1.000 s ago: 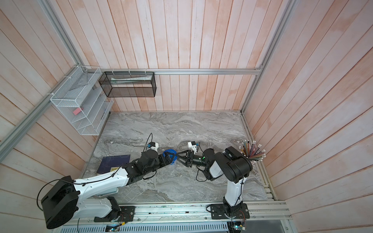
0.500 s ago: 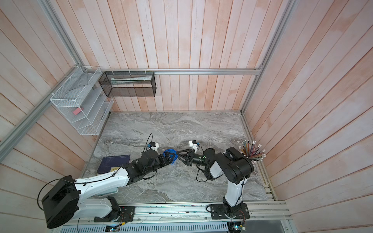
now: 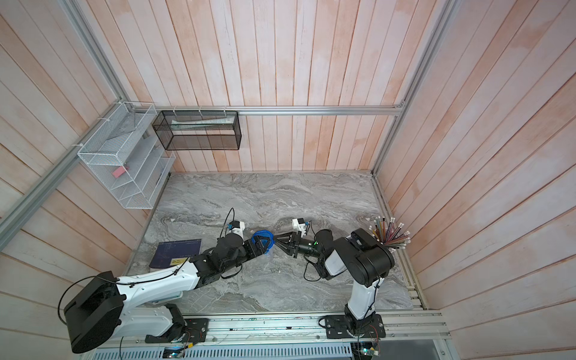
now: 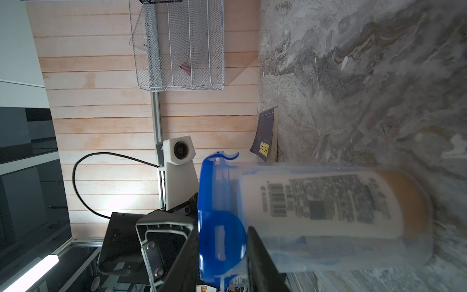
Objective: Take out toiletry kits
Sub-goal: Unfasten the latch on the container.
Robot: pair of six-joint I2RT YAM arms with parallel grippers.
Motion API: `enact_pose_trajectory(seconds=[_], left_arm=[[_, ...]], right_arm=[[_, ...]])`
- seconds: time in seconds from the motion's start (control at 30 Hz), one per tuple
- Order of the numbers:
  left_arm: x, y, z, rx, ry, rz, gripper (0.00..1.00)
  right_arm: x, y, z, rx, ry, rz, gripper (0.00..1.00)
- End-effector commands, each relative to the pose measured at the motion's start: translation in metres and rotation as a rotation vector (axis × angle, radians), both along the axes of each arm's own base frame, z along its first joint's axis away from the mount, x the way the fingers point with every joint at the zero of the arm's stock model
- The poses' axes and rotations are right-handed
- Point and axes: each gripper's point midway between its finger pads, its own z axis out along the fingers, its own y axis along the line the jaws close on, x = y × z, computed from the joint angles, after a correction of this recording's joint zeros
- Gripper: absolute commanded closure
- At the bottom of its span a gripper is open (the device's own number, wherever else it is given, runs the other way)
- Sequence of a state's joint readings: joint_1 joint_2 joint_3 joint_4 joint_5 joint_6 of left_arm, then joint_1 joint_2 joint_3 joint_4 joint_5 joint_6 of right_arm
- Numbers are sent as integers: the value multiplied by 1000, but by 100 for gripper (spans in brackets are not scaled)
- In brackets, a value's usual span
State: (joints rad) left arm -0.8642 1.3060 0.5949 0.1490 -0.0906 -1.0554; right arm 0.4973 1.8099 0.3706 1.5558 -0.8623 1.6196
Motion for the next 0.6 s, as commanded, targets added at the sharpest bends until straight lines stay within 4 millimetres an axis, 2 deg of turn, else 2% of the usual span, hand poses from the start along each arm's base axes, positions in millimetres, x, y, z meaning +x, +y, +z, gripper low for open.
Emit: enact_pose_trajectory(seconds=[0.0, 0.17, 0.4, 0.47, 0.57], left_arm=[[-55, 44, -99, 304, 274, -65, 5], [-55, 43, -100, 313, 277, -70, 5], [-55, 41, -101, 317, 282, -78, 5], [-54, 41, -101, 318, 279, -79, 5], [-54, 41, -101, 326, 278, -82, 5]], right_arm=[[-10, -2, 44, 104, -229, 15, 75], [-8, -2, 22, -18, -232, 3, 84], [5, -5, -2, -318, -324, -36, 84], [10, -7, -3, -444, -390, -61, 83], [16, -12, 8, -580, -489, -103, 80]])
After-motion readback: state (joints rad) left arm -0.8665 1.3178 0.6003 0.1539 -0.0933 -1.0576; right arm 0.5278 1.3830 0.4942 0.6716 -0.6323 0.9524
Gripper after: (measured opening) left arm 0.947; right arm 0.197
